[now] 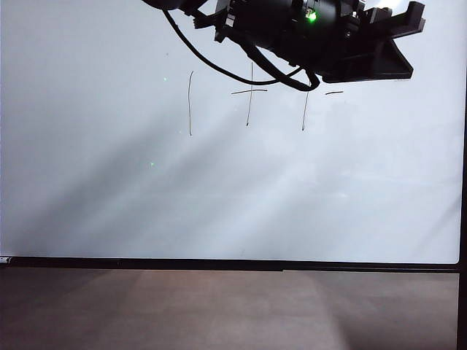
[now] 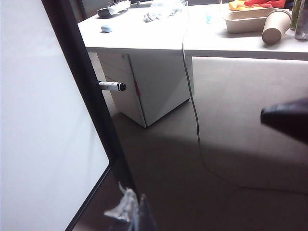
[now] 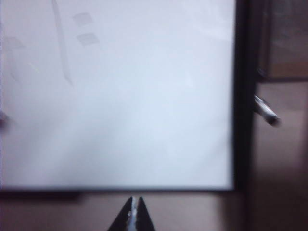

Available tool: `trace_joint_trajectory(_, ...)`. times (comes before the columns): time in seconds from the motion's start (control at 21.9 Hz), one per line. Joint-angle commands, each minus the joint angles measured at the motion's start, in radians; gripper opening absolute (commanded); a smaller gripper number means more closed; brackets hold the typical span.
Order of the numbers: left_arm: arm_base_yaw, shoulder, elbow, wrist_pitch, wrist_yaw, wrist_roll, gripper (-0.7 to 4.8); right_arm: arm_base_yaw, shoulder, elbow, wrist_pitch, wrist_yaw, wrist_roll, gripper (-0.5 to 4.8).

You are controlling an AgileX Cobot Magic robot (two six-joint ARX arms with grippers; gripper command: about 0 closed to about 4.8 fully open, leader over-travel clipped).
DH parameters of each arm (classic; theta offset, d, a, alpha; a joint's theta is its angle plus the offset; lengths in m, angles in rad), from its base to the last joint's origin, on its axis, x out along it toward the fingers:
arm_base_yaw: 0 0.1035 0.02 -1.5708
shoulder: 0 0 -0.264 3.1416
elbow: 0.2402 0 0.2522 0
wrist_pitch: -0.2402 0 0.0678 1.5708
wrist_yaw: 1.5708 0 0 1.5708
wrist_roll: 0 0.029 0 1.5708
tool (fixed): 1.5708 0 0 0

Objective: Reach to the right to find the marker pen, pick it up, and write the answer to the math problem on the whiteboard.

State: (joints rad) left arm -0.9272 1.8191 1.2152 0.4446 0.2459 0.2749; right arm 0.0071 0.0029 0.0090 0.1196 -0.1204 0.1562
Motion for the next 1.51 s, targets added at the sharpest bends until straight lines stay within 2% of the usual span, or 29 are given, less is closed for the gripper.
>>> trace_joint_trajectory(0.05, -0.001, -0.006, 0.005, 0.005, 0.002, -0.002, -0.05, -0.006, 0.006, 0.048, 0.169, 0.102, 0.139, 0.12)
trace_joint_trajectory(0.09, -0.001, -0.006, 0.005, 0.005, 0.002, -0.002, -0.05, -0.007, 0.006, 0.078, 0.177, 0.146, 0.139, 0.23)
trace_joint_trajectory(0.14, -0.001, -0.006, 0.005, 0.005, 0.002, -0.002, -0.05, -0.007, 0.018, 0.161, 0.206, 0.27, 0.133, 0.22)
trace_joint_trajectory(0.18, -0.001, -0.006, 0.005, 0.005, 0.002, -0.002, -0.05, -0.008, 0.036, 0.201, 0.225, 0.323, 0.125, 0.22)
trace_joint_trajectory(0.23, -0.001, -0.006, 0.005, 0.005, 0.002, -0.002, -0.05, -0.018, 0.104, 0.29, 0.269, 0.371, 0.087, 0.21)
trace_joint_trajectory(0.27, -0.001, -0.006, 0.005, 0.005, 0.002, -0.002, -0.05, -0.027, 0.158, 0.344, 0.283, 0.362, 0.04, 0.21)
trace_joint_trajectory(0.32, -0.001, -0.006, 0.005, 0.005, 0.002, -0.002, -0.05, -0.043, 0.268, 0.44, 0.299, 0.311, -0.04, 0.21)
trace_joint_trajectory(0.41, 0.0, -0.006, 0.005, 0.006, 0.002, -0.002, -0.05, -0.079, 0.485, 0.6, 0.37, 0.212, -0.113, 0.21)
trace_joint_trajectory(0.5, 0.0, -0.006, 0.005, 0.005, 0.002, -0.002, -0.05, -0.132, 0.679, 0.718, 0.487, 0.21, -0.109, 0.21)
trace_joint_trajectory(0.73, -0.002, -0.006, 0.005, 0.005, 0.003, -0.002, -0.05, -0.206, 0.912, 0.853, 0.542, 0.153, -0.051, 0.15)
trace_joint_trajectory(0.87, -0.002, -0.006, 0.005, 0.002, 0.002, -0.002, -0.05, -0.257, 1.027, 0.908, 0.543, 0.024, -0.051, 0.08)
trace_joint_trajectory(1.01, -0.001, -0.006, 0.005, 0.004, 0.002, -0.002, -0.05, -0.334, 1.135, 0.931, 0.545, -0.148, -0.05, 0.13)
trace_joint_trajectory(1.1, -0.001, -0.006, 0.005, 0.005, 0.001, -0.002, -0.05, -0.365, 1.189, 0.929, 0.544, -0.194, -0.039, 0.18)
trace_joint_trajectory(1.24, -0.001, -0.006, 0.005, 0.004, 0.002, -0.002, -0.05, -0.413, 1.276, 0.924, 0.547, -0.257, -0.017, 1.34)
trace_joint_trajectory(1.33, -0.001, -0.006, 0.005, 0.004, 0.002, -0.002, -0.05, -0.435, 1.335, 0.923, 0.575, -0.314, -0.017, 1.89)
trace_joint_trajectory(1.51, -0.001, -0.006, 0.005, 0.005, 0.002, -0.002, -0.05, -0.437, 1.442, 0.909, 0.676, -0.356, -0.021, 2.13)
